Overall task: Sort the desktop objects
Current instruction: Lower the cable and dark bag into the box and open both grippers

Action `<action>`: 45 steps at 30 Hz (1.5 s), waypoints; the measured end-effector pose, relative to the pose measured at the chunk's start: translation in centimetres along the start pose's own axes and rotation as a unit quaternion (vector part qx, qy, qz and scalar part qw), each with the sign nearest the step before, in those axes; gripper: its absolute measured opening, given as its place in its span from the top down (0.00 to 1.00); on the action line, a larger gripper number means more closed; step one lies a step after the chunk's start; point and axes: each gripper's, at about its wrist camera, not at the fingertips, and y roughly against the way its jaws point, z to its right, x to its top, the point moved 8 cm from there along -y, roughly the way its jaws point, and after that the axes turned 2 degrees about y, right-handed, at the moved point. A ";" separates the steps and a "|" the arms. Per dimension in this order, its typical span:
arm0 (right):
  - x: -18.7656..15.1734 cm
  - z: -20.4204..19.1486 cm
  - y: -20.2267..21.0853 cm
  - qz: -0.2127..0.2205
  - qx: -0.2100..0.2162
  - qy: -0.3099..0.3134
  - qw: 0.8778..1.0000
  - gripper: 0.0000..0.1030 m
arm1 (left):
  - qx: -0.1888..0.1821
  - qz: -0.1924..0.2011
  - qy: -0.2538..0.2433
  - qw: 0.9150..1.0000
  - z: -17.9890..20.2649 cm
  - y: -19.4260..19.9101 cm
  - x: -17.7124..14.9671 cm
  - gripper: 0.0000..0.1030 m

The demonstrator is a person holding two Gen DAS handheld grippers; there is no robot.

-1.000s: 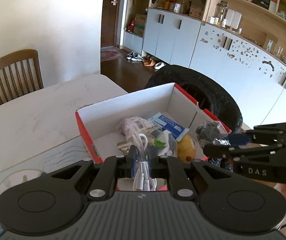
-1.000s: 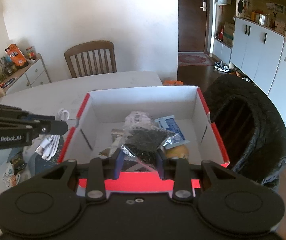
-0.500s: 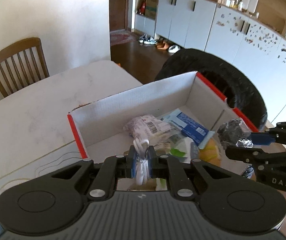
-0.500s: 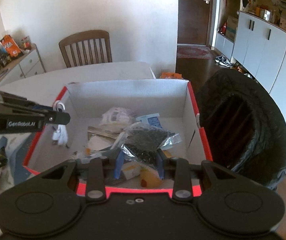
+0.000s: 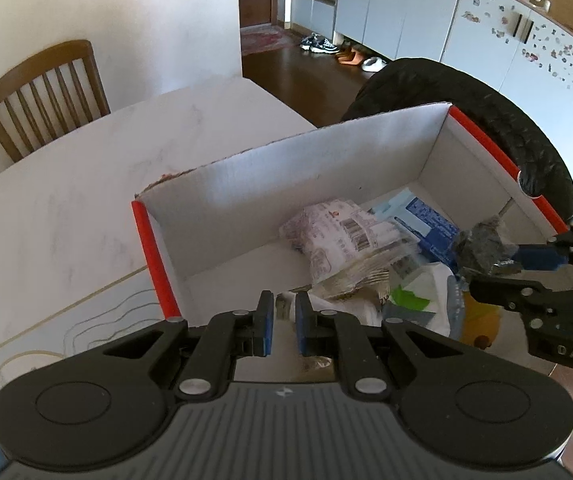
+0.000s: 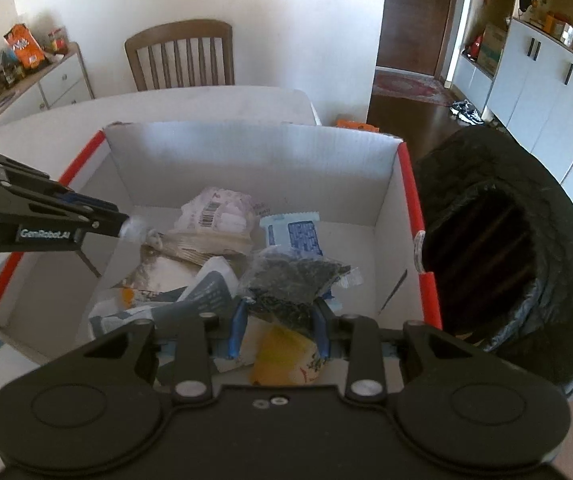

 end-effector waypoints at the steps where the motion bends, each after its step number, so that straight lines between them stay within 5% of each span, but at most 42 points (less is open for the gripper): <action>1: 0.1 0.0 -0.2 -0.002 0.001 0.003 1.000 0.68 | -0.001 0.000 0.001 1.000 0.0 0.1 -0.1 0.90; 16: 0.2 0.1 -1.3 -0.017 0.002 0.022 1.000 0.61 | -0.025 -0.007 -0.009 1.000 1.3 1.1 -1.1 0.90; 27: -0.3 0.0 1.0 -0.003 0.018 0.008 1.000 0.42 | -0.052 -0.012 -0.005 0.999 2.1 2.0 -2.0 0.90; 45: 0.1 -2.8 6.3 0.046 0.029 -0.006 0.999 0.37 | -0.073 0.019 -0.026 0.997 2.4 7.0 -3.6 0.90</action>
